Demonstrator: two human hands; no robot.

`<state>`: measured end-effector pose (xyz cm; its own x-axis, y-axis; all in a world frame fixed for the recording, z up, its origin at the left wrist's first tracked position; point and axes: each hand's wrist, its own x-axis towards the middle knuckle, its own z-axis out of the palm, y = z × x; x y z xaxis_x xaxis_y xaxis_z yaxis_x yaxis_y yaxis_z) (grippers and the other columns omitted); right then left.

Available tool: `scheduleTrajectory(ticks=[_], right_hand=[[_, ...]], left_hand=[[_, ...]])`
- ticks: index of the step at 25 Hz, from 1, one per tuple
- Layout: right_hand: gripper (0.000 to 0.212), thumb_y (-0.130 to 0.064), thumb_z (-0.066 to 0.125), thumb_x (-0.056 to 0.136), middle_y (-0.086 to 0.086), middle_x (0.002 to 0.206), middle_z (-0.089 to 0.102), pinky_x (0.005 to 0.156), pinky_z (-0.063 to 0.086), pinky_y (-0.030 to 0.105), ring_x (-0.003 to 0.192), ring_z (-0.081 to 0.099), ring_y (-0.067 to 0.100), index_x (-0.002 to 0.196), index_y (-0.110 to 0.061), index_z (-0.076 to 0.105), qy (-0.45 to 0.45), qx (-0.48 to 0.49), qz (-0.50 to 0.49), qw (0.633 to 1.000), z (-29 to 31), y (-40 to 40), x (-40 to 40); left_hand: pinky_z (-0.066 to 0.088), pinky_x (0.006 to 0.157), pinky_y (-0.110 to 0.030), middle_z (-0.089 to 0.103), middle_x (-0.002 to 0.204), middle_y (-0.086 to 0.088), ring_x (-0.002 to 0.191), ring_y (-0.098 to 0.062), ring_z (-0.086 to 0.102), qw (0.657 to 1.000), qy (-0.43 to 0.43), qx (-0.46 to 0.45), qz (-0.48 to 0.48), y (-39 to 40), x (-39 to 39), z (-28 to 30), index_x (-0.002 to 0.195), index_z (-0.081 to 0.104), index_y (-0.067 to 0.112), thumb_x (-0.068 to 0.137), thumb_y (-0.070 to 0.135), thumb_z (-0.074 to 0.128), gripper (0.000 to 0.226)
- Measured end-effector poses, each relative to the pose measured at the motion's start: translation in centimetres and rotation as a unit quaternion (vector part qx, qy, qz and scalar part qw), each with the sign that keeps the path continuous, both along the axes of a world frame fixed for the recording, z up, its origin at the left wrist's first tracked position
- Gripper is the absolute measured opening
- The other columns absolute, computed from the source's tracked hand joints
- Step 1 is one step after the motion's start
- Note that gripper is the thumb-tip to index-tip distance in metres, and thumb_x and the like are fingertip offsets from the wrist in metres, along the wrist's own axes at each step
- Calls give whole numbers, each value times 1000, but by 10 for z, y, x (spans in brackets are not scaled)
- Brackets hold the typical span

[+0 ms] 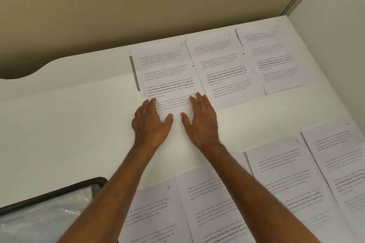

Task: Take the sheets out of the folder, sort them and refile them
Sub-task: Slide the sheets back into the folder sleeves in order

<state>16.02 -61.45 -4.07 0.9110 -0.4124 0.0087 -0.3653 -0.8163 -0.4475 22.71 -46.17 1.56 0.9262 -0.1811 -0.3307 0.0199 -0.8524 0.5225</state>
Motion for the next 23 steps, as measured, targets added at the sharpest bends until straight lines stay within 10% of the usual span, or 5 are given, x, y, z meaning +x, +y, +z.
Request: scheduleTrajectory(ticks=[8, 14, 18, 23], right_hand=[[66, -50, 46, 106, 8, 168, 32, 125, 27, 43, 158, 24, 27, 159, -12, 39, -15, -34, 3, 999, -2, 1, -1], [62, -49, 38, 107, 8, 166, 37, 124, 28, 43, 156, 28, 27, 156, -13, 44, -9, -29, 1, 1000, 3, 0, 0], [52, -35, 40, 106, 14, 159, 47, 120, 37, 47, 151, 39, 34, 149, -9, 53, -41, -29, 8, 999, 7, -1, 0], [49, -29, 41, 106, 15, 157, 49, 119, 38, 47, 149, 42, 35, 148, -8, 55, -43, -24, 10, 999, 8, -3, 1]], left_hand=[[40, 108, -31, 47, 153, 4, 133, -14, 50, 943, 90, -247, 205, -3, 21, 18, 154, 38, 24, 97, 32, 66, 63], [43, 78, -30, 67, 117, 4, 99, -15, 59, 827, 242, -391, 322, 0, 47, 21, 134, 56, 22, 97, 30, 67, 40], [33, 61, -26, 63, 86, 4, 69, -11, 44, 841, 272, -355, 305, -8, 53, 20, 91, 66, 24, 94, 37, 70, 14], [39, 66, -25, 55, 79, 7, 70, -10, 45, 846, 252, -373, 288, -18, 50, 17, 93, 66, 25, 94, 40, 72, 16]])
